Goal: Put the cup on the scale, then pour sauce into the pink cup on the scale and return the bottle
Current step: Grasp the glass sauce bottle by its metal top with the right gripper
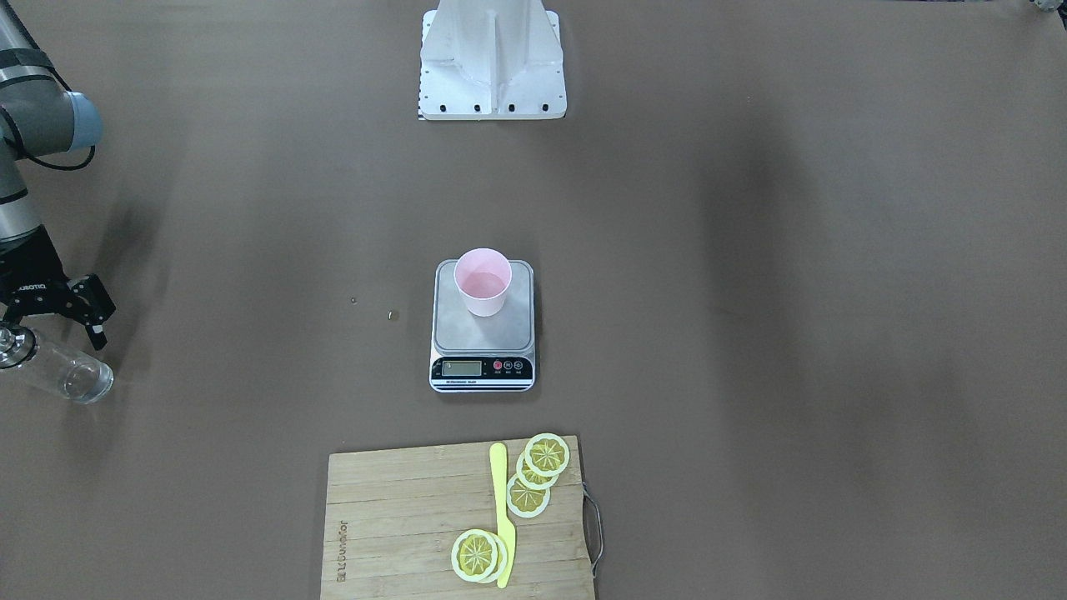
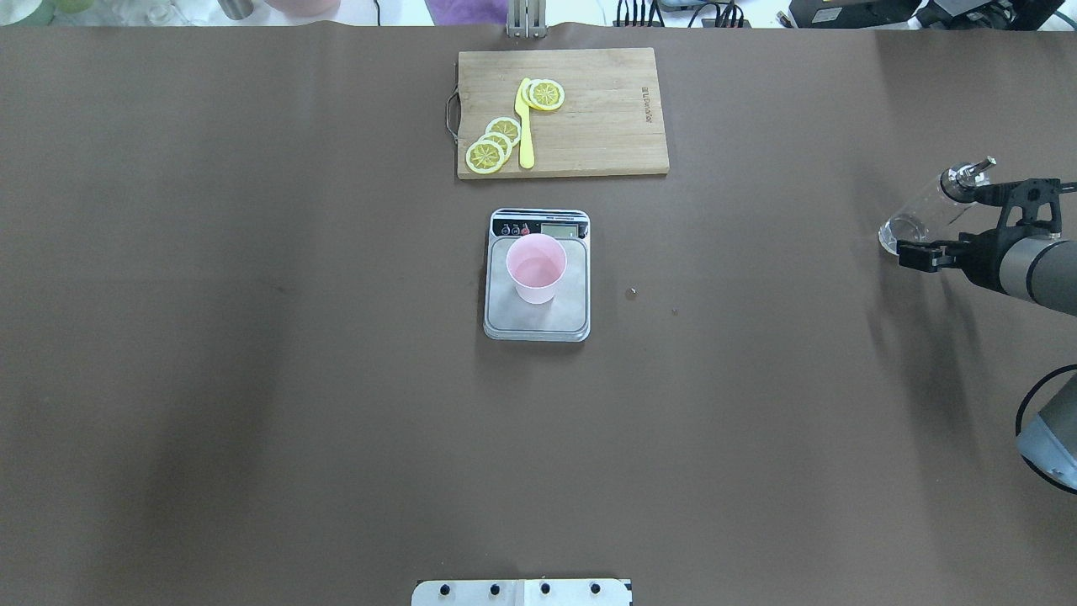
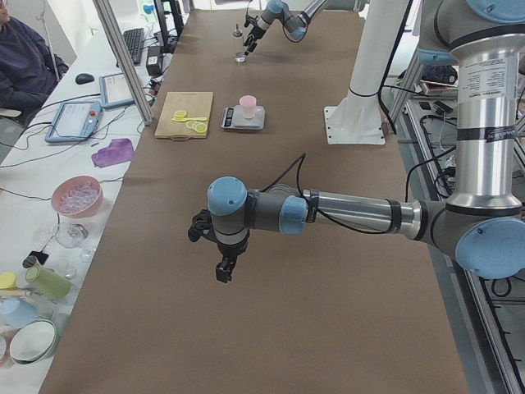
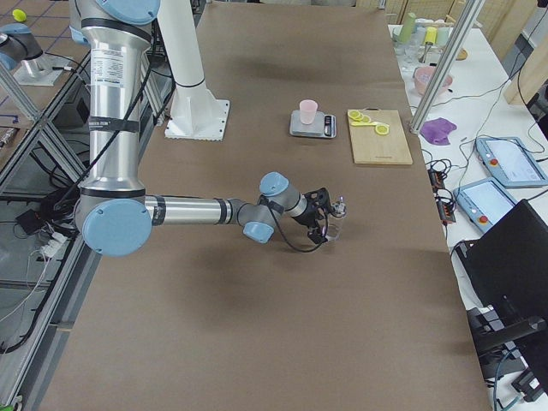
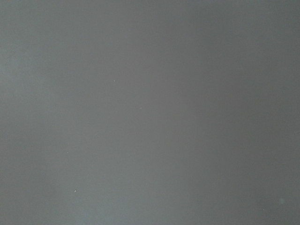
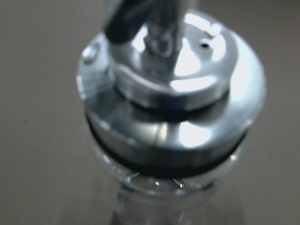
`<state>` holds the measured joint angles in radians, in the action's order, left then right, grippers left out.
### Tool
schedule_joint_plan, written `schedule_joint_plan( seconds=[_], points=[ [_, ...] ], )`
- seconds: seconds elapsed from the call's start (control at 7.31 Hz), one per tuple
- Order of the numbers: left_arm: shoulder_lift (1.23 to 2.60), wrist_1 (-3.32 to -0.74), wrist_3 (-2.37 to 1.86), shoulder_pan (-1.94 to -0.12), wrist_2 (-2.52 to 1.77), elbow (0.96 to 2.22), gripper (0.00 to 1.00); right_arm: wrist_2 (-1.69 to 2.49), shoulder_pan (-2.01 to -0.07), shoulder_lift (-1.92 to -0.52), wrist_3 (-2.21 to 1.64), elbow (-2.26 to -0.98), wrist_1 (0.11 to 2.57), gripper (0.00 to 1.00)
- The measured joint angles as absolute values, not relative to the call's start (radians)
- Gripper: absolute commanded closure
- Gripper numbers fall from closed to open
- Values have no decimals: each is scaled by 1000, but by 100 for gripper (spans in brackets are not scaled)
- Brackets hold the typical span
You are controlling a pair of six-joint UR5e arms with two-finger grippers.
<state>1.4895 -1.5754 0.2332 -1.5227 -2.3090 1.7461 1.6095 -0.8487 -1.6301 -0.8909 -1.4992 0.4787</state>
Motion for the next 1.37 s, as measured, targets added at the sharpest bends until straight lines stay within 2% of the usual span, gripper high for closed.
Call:
schedule_joint_plan(
  seconds=[0.41,0.82,1.37],
  points=[
    [1490,-1575,233,-1523,-2310,1749,2,1597,-848,-1574,-889,-1436,474,0],
    [1490,-1576,233,-1522,-2309,1750,2,1594,-848,-1559,-889,-1426,473,0],
    [1491,-1577,233,-1522,-2309,1750,2,1594,-850,-1563,-884,-1421,433,6]
  ],
)
